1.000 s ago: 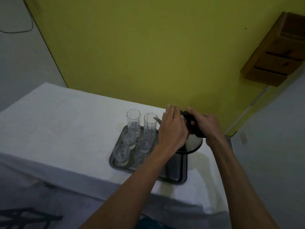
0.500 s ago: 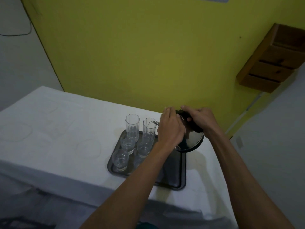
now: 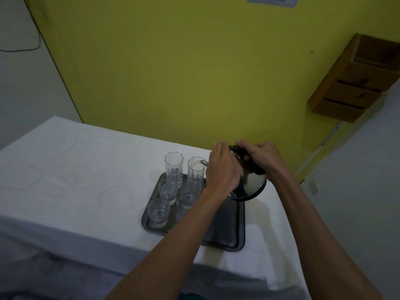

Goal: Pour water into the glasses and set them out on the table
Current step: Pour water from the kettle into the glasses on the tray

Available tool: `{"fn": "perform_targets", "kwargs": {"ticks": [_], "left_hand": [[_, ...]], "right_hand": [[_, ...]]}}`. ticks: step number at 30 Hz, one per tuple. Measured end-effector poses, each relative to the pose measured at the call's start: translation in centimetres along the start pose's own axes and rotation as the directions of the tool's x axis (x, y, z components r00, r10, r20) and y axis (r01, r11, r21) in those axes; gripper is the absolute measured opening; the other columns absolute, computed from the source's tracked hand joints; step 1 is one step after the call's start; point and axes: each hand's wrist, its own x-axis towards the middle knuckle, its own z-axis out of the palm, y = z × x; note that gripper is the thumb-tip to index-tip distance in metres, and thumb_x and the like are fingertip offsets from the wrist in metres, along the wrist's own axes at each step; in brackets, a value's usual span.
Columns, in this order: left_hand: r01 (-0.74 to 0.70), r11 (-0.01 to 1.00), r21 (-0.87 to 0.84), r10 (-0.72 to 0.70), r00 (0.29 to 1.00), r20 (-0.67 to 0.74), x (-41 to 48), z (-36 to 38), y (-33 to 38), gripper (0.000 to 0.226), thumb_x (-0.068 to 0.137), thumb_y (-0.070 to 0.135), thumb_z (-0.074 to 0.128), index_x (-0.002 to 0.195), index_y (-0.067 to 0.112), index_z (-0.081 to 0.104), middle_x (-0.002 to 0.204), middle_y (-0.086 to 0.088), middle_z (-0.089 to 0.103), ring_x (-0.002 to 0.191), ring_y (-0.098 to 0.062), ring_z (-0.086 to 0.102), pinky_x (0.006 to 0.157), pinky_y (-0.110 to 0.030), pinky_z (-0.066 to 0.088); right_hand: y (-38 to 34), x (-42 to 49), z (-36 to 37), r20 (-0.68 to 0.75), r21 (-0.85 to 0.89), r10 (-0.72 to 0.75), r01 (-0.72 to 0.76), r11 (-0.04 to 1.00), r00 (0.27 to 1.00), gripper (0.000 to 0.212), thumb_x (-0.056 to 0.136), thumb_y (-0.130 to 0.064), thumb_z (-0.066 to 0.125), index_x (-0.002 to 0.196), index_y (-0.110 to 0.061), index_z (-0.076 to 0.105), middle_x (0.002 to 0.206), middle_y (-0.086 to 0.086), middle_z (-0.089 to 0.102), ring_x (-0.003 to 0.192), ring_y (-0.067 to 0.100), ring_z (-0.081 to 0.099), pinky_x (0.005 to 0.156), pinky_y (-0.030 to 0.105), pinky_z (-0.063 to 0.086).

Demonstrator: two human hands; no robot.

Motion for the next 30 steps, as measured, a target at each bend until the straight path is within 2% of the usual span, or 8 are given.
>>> {"fn": "perform_targets", "kwargs": {"ticks": [9, 14, 18, 22, 26, 30], "left_hand": [[-0.026, 1.0, -0.007, 0.026, 1.0, -0.003, -0.04, -0.08, -0.33, 0.045, 0.104, 0.023, 0.027, 0.144, 0.002, 0.031, 0.155, -0.011, 0.029, 0.147, -0.024, 0.018, 0.119, -0.037, 0.02], [-0.025, 1.0, -0.019, 0.025, 0.999, -0.024, -0.09, 0.12, -0.54, 0.039, 0.103, 0.021, 0.029, 0.136, 0.003, 0.038, 0.148, -0.012, 0.037, 0.142, -0.028, 0.027, 0.114, -0.04, 0.029], [-0.022, 1.0, -0.016, 0.022, 1.0, -0.012, -0.08, 0.15, -0.41, 0.043, 0.103, 0.021, 0.028, 0.142, 0.002, 0.033, 0.153, -0.011, 0.032, 0.145, -0.025, 0.022, 0.116, -0.037, 0.023], [-0.016, 0.999, -0.028, 0.016, 1.0, -0.013, -0.01, 0.17, -0.24, 0.042, 0.103, 0.021, 0.028, 0.141, 0.003, 0.034, 0.153, -0.011, 0.032, 0.145, -0.024, 0.021, 0.116, -0.037, 0.023], [-0.008, 0.999, -0.035, 0.008, 1.0, -0.012, 0.19, 0.3, -0.42, 0.043, 0.103, 0.021, 0.027, 0.142, 0.003, 0.033, 0.154, -0.01, 0.031, 0.146, -0.024, 0.019, 0.117, -0.038, 0.023], [0.0, 0.999, -0.041, 0.0, 1.0, -0.012, 0.32, 0.35, -0.42, 0.043, 0.104, 0.021, 0.028, 0.143, 0.004, 0.033, 0.154, -0.01, 0.031, 0.147, -0.024, 0.019, 0.118, -0.038, 0.023]], "right_hand": [[0.08, 0.06, 0.19, -0.006, -0.005, -0.004, 0.004, 1.0, 1.0, 0.052, 0.078, -0.057, 0.076, 0.056, -0.011, 0.065, 0.035, -0.01, 0.053, 0.049, 0.017, 0.052, 0.049, 0.026, 0.036], [0.22, 0.19, 0.3, 0.001, -0.016, -0.006, 0.006, 1.0, 1.0, 0.053, 0.077, -0.059, 0.076, 0.057, -0.011, 0.067, 0.04, -0.008, 0.055, 0.051, 0.018, 0.053, 0.052, 0.029, 0.038], [0.31, 0.29, 0.15, -0.001, -0.024, -0.005, 0.005, 1.0, 1.0, 0.054, 0.077, -0.06, 0.076, 0.056, -0.011, 0.066, 0.047, -0.003, 0.057, 0.052, 0.019, 0.053, 0.052, 0.029, 0.038], [0.22, 0.44, 0.08, 0.003, -0.019, 0.005, -0.005, 1.0, 1.0, 0.054, 0.076, -0.059, 0.077, 0.055, -0.011, 0.066, 0.042, -0.005, 0.057, 0.051, 0.02, 0.054, 0.051, 0.029, 0.039], [0.26, 0.6, 0.1, 0.012, -0.019, -0.01, 0.01, 1.0, 1.0, 0.053, 0.075, -0.06, 0.077, 0.057, -0.011, 0.068, 0.057, 0.002, 0.064, 0.057, 0.022, 0.059, 0.055, 0.031, 0.044], [0.15, 0.77, 0.13, 0.01, -0.029, -0.016, 0.016, 0.999, 1.0, 0.053, 0.075, -0.06, 0.077, 0.054, -0.012, 0.067, 0.049, -0.002, 0.06, 0.055, 0.021, 0.056, 0.055, 0.032, 0.042]]}}
